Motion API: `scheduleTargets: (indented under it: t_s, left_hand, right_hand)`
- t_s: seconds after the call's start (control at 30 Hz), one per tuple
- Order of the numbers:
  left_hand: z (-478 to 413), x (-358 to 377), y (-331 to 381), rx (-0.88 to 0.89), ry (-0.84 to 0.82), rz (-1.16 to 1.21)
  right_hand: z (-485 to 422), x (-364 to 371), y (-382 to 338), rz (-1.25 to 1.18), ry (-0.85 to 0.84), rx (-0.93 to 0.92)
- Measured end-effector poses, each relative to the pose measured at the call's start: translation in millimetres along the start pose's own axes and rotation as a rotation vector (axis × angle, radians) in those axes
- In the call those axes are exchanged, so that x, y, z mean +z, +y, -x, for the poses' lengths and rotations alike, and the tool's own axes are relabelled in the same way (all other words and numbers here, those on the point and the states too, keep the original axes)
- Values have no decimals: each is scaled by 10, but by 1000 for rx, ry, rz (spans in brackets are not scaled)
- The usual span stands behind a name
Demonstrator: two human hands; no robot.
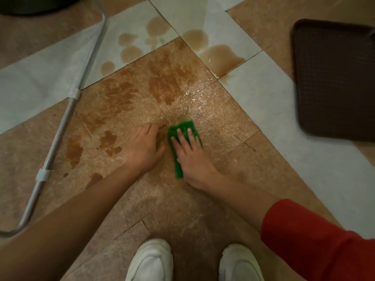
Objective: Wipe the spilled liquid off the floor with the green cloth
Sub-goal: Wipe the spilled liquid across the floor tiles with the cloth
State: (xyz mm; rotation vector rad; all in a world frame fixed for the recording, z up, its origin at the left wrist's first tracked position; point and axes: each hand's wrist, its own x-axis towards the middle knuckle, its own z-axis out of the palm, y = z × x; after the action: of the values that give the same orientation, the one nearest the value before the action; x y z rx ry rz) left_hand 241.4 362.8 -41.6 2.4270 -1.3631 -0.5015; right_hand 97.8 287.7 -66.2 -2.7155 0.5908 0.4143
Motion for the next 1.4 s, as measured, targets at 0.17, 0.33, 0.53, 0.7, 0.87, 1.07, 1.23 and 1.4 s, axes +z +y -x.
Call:
scheduleTargets:
  t_s: [0.17, 0.33, 0.53, 0.7, 0.87, 1.07, 1.23, 1.4]
  left_hand:
    - [0, 30, 74, -21, 4, 24]
    - [11, 53, 93, -20, -18, 23]
    - [-42, 93, 252, 8, -37, 36]
    - [-57, 161, 324, 64, -25, 6]
    - [-34, 92, 232, 59, 1, -25]
    - [123, -61, 85, -3, 36, -43]
    - [285, -141, -77, -66, 86, -70]
    - [404, -206, -278, -78, 70, -127]
  right_hand:
    - [129, 118, 2, 72, -76, -177]
    - [49, -18, 373, 50, -47, 15]
    - [-11, -185, 532, -85, -19, 230]
    - [-13, -288, 834, -88, 6, 304]
    - [-127, -303, 772, -118, 64, 382]
    - [-107, -134, 282, -12, -26, -53]
    - [-200, -209, 373, 41, -99, -216]
    - [-260, -169, 144, -49, -9, -16]
